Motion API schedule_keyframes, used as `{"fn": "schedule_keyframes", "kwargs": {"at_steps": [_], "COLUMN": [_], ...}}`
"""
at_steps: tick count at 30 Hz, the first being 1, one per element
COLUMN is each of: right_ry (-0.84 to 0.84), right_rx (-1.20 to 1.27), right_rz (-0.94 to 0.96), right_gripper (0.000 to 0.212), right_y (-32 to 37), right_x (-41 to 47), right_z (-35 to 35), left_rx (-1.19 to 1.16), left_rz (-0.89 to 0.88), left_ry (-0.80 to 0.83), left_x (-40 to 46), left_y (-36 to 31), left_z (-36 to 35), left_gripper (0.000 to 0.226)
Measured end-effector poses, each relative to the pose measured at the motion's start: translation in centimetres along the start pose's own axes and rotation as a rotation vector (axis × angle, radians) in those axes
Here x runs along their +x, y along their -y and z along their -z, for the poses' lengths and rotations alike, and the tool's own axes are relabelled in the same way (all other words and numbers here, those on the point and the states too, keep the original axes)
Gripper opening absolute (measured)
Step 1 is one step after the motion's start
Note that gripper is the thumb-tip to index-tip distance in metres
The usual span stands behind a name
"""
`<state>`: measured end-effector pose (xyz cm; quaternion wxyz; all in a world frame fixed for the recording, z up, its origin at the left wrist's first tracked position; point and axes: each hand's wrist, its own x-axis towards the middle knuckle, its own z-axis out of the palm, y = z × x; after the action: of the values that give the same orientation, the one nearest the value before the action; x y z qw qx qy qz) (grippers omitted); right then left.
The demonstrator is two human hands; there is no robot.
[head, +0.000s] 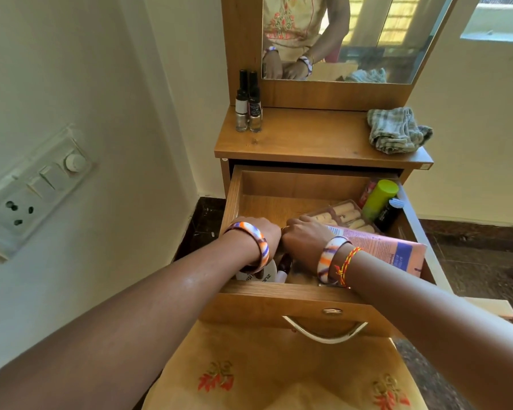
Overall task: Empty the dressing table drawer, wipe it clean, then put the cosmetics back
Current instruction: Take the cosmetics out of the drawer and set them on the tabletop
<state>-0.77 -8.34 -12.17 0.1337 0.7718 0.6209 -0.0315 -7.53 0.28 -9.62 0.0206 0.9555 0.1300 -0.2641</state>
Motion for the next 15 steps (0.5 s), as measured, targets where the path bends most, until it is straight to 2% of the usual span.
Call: {"fn": "schedule_keyframes", "kwargs": {"at_steps": [8,12,15], "right_ry": [-0.027,-0.072,-0.175], "right_rx": [0.052,0.349,0.495], "right_rz": [0.056,-0.019,-0.174], "right_gripper": [0.029,0.03,0.027], "right_y": [-0.8,-4.1,-7.5], "right_x": [-0.2,-0.7,-0.9], "right_z": [0.7,3.7,6.0], "left_rx": [-0.083,-0.487,-0.94], "left_rz": [0.084,0.137,0.132], "left_ry": [0.031,-0.152,-0.335], "left_x": [-0.9,-1.2,-0.5], "left_y": [1.5,5.1,5.8], "left_z": [4.2,8.4,10.6], "left_gripper": [0.04,0.04,0.031]}}
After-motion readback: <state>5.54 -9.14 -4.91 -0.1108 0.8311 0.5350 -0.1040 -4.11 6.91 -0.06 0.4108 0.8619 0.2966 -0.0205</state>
